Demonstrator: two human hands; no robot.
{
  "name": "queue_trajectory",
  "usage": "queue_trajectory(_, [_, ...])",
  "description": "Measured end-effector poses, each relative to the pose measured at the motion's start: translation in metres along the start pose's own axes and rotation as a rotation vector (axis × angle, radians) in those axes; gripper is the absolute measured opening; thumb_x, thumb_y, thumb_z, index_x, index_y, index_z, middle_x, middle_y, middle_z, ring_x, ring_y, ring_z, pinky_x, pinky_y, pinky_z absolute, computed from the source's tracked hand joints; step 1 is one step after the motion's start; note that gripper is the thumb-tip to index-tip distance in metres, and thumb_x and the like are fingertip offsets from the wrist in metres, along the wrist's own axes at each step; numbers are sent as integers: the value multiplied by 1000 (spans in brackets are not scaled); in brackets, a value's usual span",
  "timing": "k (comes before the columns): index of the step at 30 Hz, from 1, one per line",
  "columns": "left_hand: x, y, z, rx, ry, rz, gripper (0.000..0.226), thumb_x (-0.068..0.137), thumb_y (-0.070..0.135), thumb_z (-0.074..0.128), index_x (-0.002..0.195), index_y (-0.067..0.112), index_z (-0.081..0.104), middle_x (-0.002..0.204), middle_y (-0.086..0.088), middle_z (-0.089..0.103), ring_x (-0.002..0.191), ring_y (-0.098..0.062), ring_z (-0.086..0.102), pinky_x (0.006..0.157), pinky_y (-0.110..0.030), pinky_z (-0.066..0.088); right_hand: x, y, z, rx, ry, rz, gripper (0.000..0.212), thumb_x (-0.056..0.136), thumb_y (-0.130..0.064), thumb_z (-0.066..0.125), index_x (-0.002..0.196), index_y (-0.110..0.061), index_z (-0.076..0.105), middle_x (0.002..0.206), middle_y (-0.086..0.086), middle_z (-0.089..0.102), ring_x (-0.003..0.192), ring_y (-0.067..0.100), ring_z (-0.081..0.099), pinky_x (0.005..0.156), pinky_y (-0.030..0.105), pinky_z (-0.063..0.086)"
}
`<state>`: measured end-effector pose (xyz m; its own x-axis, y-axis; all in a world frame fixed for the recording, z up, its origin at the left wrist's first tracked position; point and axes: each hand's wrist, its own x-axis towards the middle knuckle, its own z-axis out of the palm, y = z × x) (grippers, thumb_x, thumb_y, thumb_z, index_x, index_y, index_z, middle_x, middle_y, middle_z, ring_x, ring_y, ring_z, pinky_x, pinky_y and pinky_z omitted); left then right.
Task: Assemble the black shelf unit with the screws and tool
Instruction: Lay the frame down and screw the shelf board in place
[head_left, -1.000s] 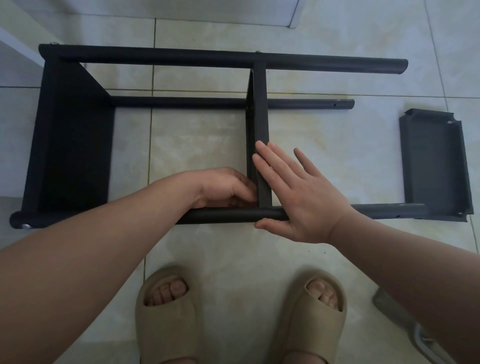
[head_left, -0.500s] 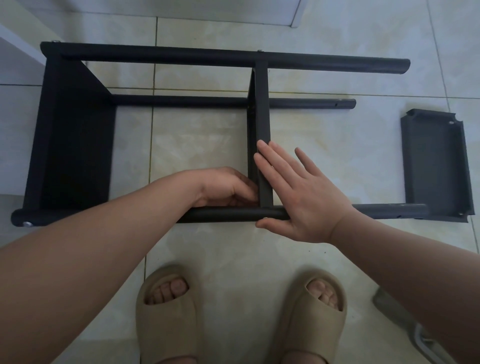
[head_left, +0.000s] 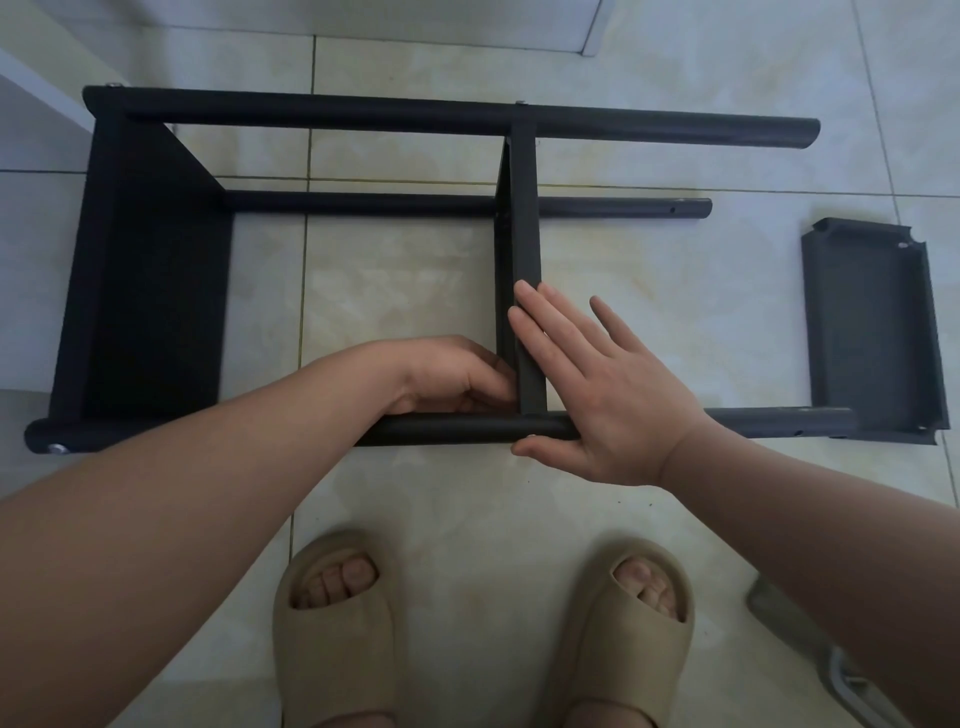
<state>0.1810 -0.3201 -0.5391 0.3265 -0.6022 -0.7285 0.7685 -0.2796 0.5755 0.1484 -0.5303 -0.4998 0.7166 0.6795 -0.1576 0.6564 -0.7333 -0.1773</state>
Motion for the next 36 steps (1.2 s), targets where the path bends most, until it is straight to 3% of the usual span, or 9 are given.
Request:
queue_trajectory(6, [1, -3, -2, -56, -22, 2, 22, 92, -7, 53, 92, 6, 71, 88, -14, 72, 79, -22, 72, 70, -28, 58, 0, 0, 0, 0, 13, -3, 102, 90, -77, 36, 161, -6, 16, 170, 9, 4, 157, 24, 3, 123, 56, 19])
queue_trajectory(12, [0, -1, -1, -85, -84, 21, 33, 92, -8, 49, 88, 10, 76, 91, -13, 73, 81, -23, 72, 73, -30, 58, 0, 0, 0, -4, 6, -1, 102, 91, -77, 35, 161, -6, 15, 170, 8, 3, 157, 23, 1, 124, 55, 17])
queue_trajectory(20, [2, -3, -2, -30, -48, 16, 30, 91, -4, 55, 82, 14, 78, 90, -13, 73, 82, -22, 71, 77, -30, 56, 0, -1, 1, -3, 13, -1, 102, 90, -77, 36, 161, -6, 16, 170, 8, 4, 157, 24, 3, 123, 55, 18])
queue_trajectory(23, [2, -3, -2, -68, -43, 8, 25, 92, -6, 54, 91, 8, 74, 92, -13, 73, 83, -23, 72, 76, -30, 57, 0, -1, 1, -4, 17, 1, 102, 90, -77, 36, 161, -6, 16, 170, 8, 4, 157, 24, 3, 123, 56, 19])
queue_trajectory(27, [2, -2, -2, -101, -79, 24, 33, 93, -9, 49, 88, 9, 75, 89, -12, 73, 80, -22, 73, 73, -29, 58, 0, -1, 0, -2, 19, -2, 102, 90, -76, 37, 161, -6, 17, 170, 9, 5, 157, 24, 4, 123, 56, 19])
queue_trajectory(30, [1, -1, 0, -124, -91, 34, 21, 94, -8, 48, 99, 3, 65, 89, -14, 71, 80, -23, 72, 75, -32, 58, 0, -1, 0, -6, 14, -1, 102, 90, -77, 37, 161, -6, 16, 170, 8, 4, 157, 24, 3, 123, 56, 19])
queue_trajectory(33, [1, -1, 1, -39, -62, 45, 20, 93, -4, 53, 87, 7, 68, 84, -13, 70, 75, -21, 71, 67, -26, 56, 0, -1, 0, -4, 13, 0, 102, 90, -77, 36, 161, -6, 16, 170, 9, 4, 157, 24, 3, 123, 56, 19])
queue_trajectory(36, [0, 0, 1, -22, -77, 36, 35, 92, -6, 52, 77, 13, 75, 82, -10, 72, 75, -20, 71, 66, -24, 55, 0, -1, 0, -1, 14, 0, 102, 90, -77, 37, 161, -6, 16, 170, 9, 5, 157, 24, 4, 123, 56, 19])
